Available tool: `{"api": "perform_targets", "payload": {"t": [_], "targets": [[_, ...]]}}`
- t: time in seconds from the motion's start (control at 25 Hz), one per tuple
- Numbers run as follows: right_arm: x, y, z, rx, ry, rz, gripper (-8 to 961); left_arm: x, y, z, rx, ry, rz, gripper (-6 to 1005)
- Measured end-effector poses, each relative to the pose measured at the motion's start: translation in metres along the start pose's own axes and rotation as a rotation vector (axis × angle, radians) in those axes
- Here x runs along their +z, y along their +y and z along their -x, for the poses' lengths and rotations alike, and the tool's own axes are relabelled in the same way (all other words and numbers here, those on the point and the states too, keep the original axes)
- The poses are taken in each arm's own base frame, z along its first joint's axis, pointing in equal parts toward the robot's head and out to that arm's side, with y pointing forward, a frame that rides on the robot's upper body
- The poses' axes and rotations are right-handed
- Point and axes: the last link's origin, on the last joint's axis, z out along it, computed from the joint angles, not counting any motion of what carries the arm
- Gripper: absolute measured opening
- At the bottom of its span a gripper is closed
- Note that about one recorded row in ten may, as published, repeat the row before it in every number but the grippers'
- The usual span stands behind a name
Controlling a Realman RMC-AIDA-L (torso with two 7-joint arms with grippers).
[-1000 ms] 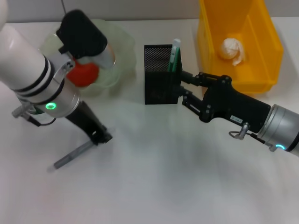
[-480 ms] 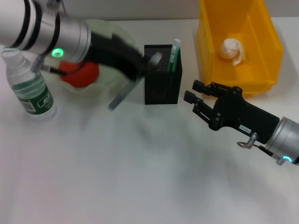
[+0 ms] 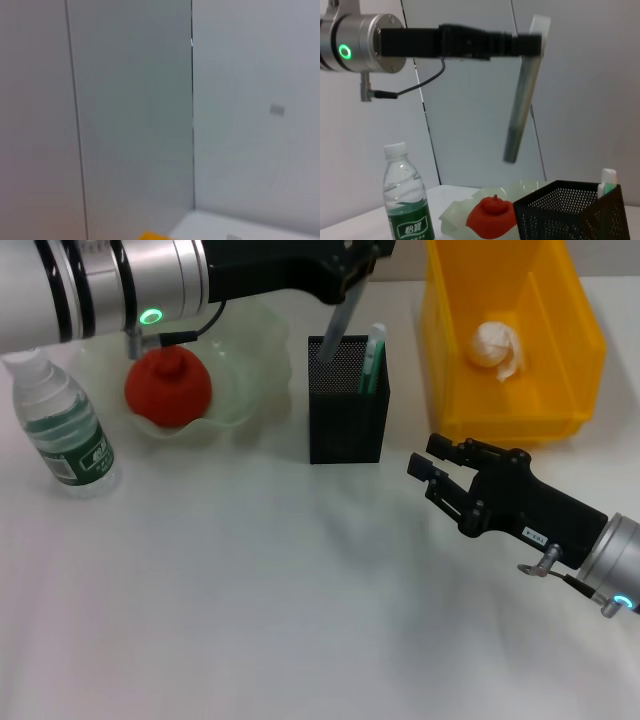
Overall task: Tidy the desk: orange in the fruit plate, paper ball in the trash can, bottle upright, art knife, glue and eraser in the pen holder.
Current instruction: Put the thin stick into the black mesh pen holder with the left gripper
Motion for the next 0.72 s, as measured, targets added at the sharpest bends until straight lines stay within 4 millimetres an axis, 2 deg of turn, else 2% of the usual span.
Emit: {"api": "perform_targets", "payload": {"t": [0.32, 0.52, 0.56, 0.72], "targets": [[-0.001, 0.002, -0.003, 0.018, 0.007, 0.003, 338, 0.007, 0.005, 0.028, -0.090, 0.152, 0.012, 156], [-0.002, 0.004, -0.004, 0.025, 0.010, 0.010, 342, 0.009, 0.010, 0.037, -0.077, 0.222, 0.004, 154], [-0.002, 0.004, -0.004, 0.031, 0.011, 0.011, 343, 0.010, 0.013, 0.047, -0.040, 0.271, -0.027, 153], [-0.003, 0.005, -0.006, 0.043, 0.016, 0.013, 346, 0.013, 0.016, 0.058, -0.038, 0.285, -0.049, 154]]}}
